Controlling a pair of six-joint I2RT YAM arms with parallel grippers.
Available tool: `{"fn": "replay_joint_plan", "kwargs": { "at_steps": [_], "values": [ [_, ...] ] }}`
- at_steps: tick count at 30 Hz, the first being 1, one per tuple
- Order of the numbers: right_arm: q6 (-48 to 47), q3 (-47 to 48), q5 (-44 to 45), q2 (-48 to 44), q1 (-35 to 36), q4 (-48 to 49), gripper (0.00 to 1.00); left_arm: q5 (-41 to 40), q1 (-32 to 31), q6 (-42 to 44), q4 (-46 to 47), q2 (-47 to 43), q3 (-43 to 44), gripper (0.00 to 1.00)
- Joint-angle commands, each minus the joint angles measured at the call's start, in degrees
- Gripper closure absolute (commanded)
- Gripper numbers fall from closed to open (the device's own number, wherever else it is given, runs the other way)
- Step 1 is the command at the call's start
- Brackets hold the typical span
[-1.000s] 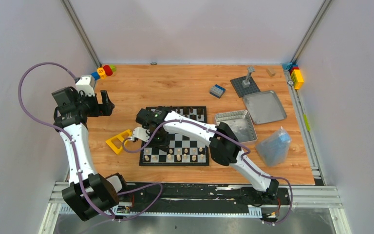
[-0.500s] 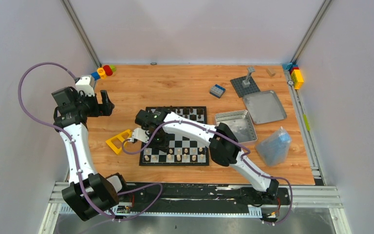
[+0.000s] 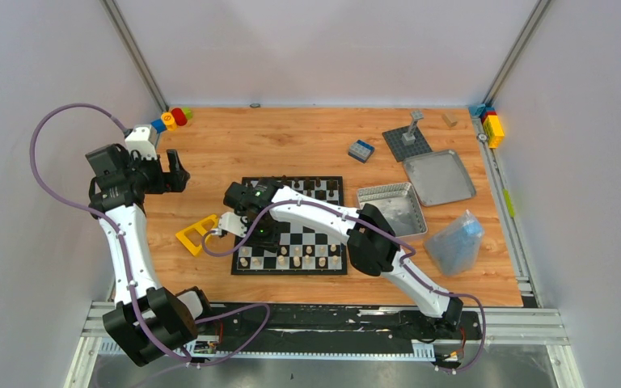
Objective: Set up the chess pieces on the board
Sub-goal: Place the chess piece on the chessboard.
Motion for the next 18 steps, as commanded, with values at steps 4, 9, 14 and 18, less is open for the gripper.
{"fn": "replay_joint_plan", "kwargs": {
  "at_steps": [4,9,14,18],
  "values": [
    [0.36,2.09,0.84,1.06,0.43,1.87,0.72,0.34,0.79,0.34,0.46,-0.06,0.64,0.00],
    [0.54,1.99,0.76,0.90,0.42,2.15,0.72,0.36,0.86,0.39,0.38,0.18,0.65,0.00],
    [0.81,1.85,0.56,0.93,0.42,2.32,0.75,0.59,0.86,0.39,0.33,0.18,0.73,0.00],
    [0.98,1.84,0.35,0.98,0.42,2.52,0.78,0.60,0.95,0.31,0.29,0.22,0.75,0.00]
  ]
}}
